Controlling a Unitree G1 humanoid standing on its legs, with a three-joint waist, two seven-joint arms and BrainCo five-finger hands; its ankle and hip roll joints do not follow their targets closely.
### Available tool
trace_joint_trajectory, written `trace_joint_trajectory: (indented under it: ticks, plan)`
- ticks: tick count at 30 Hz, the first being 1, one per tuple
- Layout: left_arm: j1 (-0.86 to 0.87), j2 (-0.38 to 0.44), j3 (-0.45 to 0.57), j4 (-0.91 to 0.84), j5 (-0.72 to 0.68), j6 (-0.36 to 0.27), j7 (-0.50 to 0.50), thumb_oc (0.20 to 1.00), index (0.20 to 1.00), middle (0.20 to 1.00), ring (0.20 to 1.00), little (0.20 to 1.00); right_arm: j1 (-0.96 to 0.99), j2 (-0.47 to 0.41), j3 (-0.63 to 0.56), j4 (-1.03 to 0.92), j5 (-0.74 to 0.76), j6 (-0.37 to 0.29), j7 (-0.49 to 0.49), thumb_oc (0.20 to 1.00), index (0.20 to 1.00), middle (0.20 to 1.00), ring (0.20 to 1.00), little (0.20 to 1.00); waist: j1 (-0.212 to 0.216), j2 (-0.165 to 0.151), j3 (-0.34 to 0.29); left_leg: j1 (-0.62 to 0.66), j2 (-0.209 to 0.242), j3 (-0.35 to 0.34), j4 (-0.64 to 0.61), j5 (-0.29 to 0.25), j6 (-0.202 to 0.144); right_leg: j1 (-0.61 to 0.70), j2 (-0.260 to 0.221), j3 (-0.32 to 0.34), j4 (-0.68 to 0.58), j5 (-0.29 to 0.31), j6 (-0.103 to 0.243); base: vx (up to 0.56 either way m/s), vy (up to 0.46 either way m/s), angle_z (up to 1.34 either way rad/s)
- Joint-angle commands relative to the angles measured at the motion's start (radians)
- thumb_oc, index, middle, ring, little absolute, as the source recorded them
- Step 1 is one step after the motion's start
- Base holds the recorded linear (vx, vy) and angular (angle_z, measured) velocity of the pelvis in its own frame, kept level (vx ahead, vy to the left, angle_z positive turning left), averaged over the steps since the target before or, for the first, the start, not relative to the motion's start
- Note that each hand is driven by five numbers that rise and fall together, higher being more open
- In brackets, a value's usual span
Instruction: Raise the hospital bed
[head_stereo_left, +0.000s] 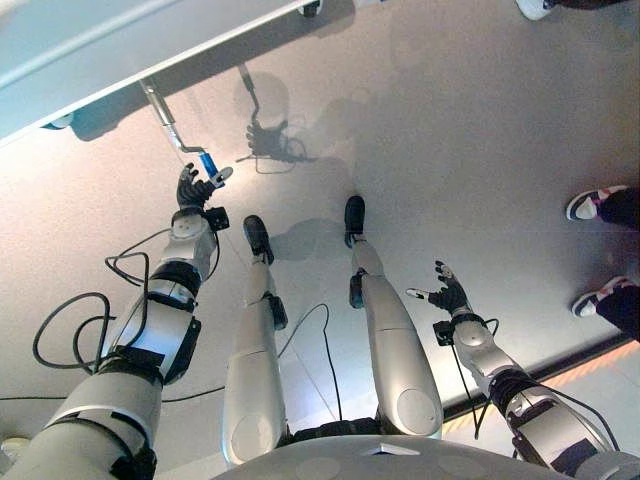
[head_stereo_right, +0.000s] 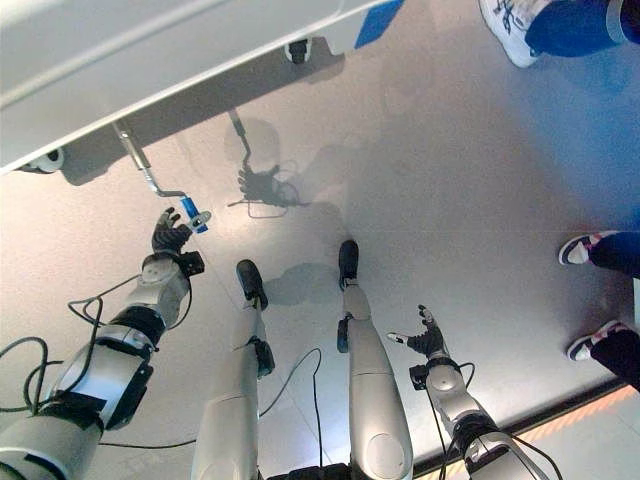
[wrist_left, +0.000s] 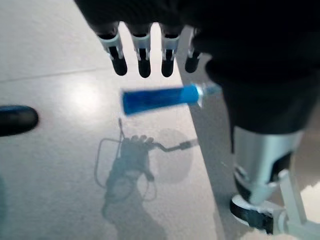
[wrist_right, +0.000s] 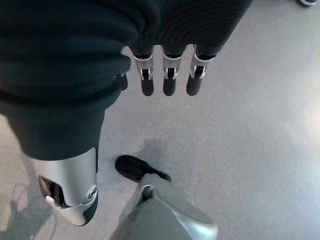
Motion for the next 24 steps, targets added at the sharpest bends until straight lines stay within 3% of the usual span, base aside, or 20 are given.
trace_joint_trajectory:
  ticks: [1, 12, 24]
  plan:
    - [-0.058, 0.050, 0.011, 0.029, 0.023, -0.018, 0.014, 1.000, 1.000, 1.000, 1.000, 1.000, 0.079, -0.049, 0.000, -0.041, 0.030, -0.035, -0.002, 1.000, 1.000, 1.000, 1.000, 1.000, 0.000, -0.046, 0.009, -0.053, -0.005, -0.014, 0.034, 0.045, -0.009, -0.009, -0.033, 0.027, -0.047, 0.104, 0.103, 0.02, -0.025, 0.05]
    - [-0.213, 0.099, -0.037, 0.090, 0.023, -0.012, 0.010, 1.000, 1.000, 1.000, 1.000, 1.000, 0.096, -0.050, 0.039, -0.099, 0.042, -0.062, 0.021, 1.000, 1.000, 1.000, 1.000, 1.000, -0.022, -0.052, 0.009, -0.115, 0.002, -0.014, 0.022, 0.053, -0.013, -0.080, -0.034, 0.027, -0.052, 0.110, 0.110, 0.00, -0.002, 0.00]
    - [-0.273, 0.101, -0.057, 0.111, 0.039, -0.016, 0.015, 1.000, 1.000, 1.000, 1.000, 1.000, 0.113, -0.050, 0.050, -0.141, 0.038, -0.081, 0.027, 1.000, 1.000, 1.000, 1.000, 1.000, -0.037, -0.058, 0.009, -0.142, 0.004, -0.012, 0.009, 0.058, -0.015, -0.121, -0.030, 0.034, -0.057, 0.116, 0.113, 0.00, 0.000, 0.00]
